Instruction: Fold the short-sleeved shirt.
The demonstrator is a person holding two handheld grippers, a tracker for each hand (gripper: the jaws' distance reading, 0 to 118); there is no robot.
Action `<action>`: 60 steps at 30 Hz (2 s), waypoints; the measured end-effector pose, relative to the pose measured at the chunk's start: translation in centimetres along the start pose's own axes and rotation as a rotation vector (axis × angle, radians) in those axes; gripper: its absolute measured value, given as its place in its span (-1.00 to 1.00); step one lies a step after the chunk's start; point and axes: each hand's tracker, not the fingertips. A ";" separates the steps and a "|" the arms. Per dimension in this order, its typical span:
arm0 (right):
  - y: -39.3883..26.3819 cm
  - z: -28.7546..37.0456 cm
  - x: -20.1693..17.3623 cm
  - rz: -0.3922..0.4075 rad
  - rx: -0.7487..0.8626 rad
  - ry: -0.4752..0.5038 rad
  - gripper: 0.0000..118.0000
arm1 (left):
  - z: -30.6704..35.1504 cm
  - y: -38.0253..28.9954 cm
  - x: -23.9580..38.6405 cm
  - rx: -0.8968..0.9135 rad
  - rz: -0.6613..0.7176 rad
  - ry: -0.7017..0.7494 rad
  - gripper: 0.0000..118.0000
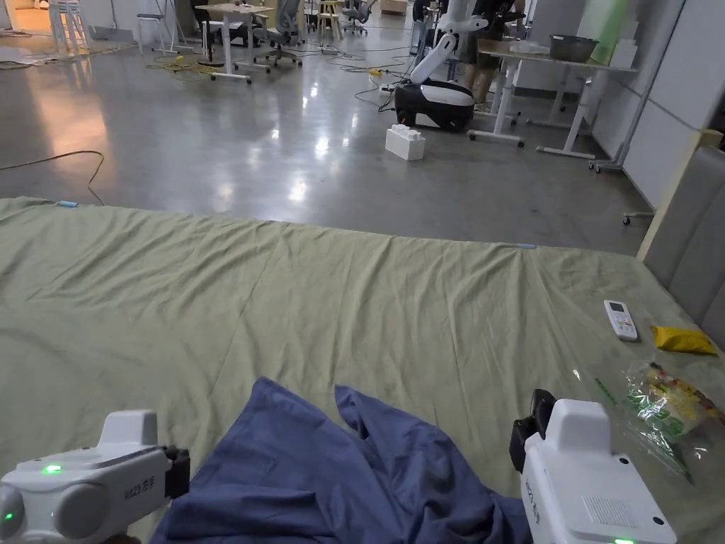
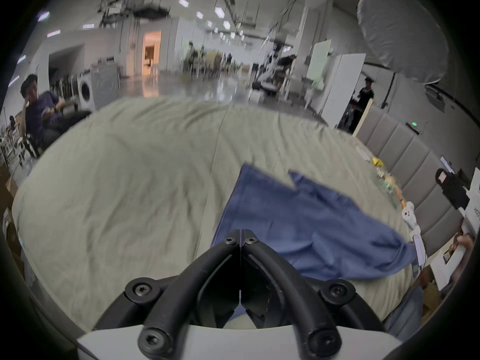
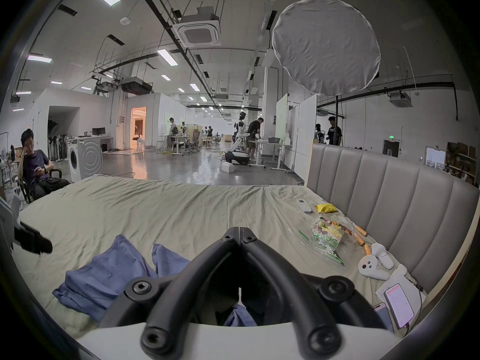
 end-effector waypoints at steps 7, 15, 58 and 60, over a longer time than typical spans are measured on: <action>-1.2 0.0 0.4 0.001 -0.041 -0.007 -0.99 | -3.2 -3.7 -2.4 -0.166 -0.020 0.088 -0.11; -2.5 -0.3 0.3 -0.006 -0.078 -0.006 -0.99 | -7.4 -6.0 -2.3 -0.283 -0.050 0.157 0.23; -10.8 -8.1 3.5 0.089 -0.578 0.130 -0.92 | -0.4 -2.8 0.4 0.011 -0.115 0.092 -0.92; -9.1 -7.3 3.7 0.099 -0.531 0.134 -0.92 | 0.6 -1.5 0.6 0.056 -0.107 0.087 -0.92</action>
